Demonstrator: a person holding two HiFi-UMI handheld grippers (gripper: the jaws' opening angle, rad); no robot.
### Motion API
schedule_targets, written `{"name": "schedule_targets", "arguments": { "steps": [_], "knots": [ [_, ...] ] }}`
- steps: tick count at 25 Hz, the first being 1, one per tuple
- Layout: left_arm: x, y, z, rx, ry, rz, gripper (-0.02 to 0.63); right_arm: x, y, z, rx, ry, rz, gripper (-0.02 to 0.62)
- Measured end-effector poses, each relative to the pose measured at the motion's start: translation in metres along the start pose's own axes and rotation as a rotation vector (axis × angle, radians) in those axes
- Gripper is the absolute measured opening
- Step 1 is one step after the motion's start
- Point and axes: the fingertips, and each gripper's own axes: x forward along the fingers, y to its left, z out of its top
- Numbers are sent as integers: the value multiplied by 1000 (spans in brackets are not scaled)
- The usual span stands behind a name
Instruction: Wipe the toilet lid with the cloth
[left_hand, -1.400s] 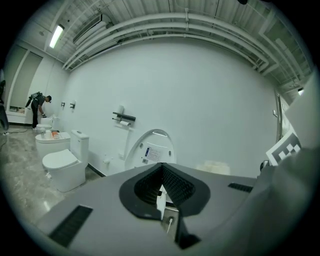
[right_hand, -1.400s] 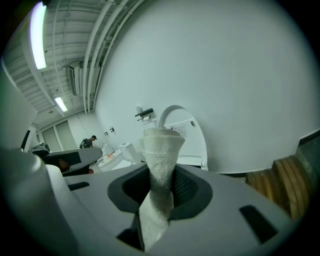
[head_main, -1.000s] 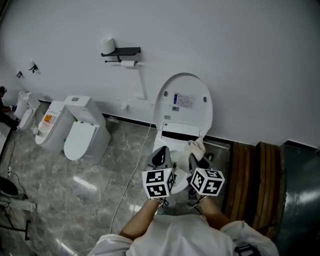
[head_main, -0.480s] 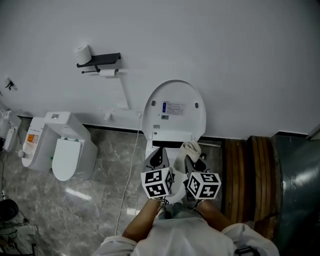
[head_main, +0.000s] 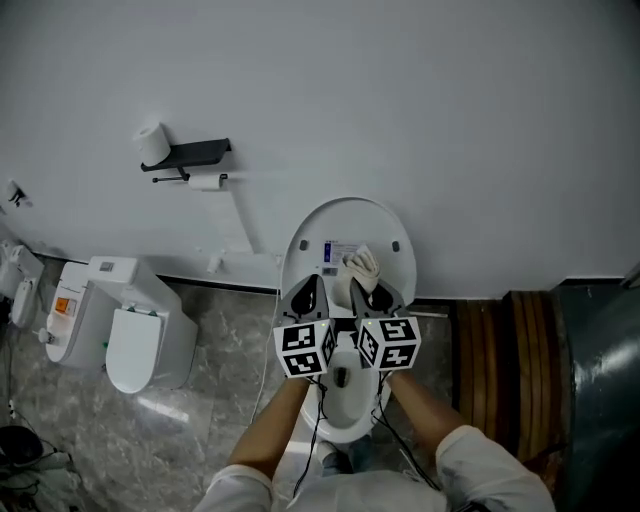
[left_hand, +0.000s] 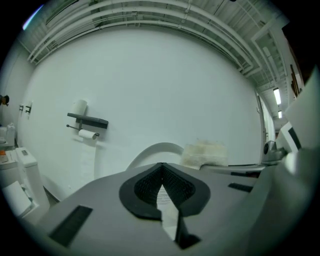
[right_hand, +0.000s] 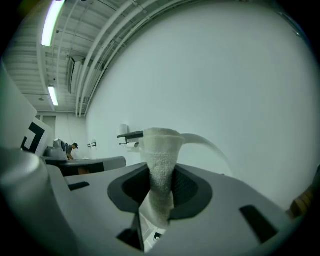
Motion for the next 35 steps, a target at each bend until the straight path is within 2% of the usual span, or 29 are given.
{"name": "schedule_targets", "arguments": {
  "steps": [4, 9, 13, 15, 19, 26, 29, 32, 35],
  "knots": [
    [49, 27, -5, 50, -6, 41, 12, 70, -6, 1, -17, -18, 36, 91],
    [91, 58, -10, 46, 22, 75, 12, 139, 3, -1, -14, -13, 121, 91],
    [104, 73, -17, 25, 42, 63, 12, 178, 2, -9, -19, 14, 134, 91],
    [106, 73, -18, 34, 38, 54, 12, 189, -8, -11, -33, 24, 103, 91],
    [112, 64, -25, 2, 31, 26, 12, 189, -48, -9, -67, 35, -42, 91],
    [129, 31, -46, -30, 60, -41, 12, 146, -132, -12, -39, 3, -336, 91],
    [134, 18, -52, -26, 67, -74, 12, 128, -163, -21, -4, 11, -426, 91],
    [133, 18, -54, -21, 67, -76, 12, 124, -164, -23, -5, 10, -421, 91],
    [122, 35, -60, -26, 65, -42, 12, 130, -128, -25, 0, -22, -279, 91]
  ]
}}
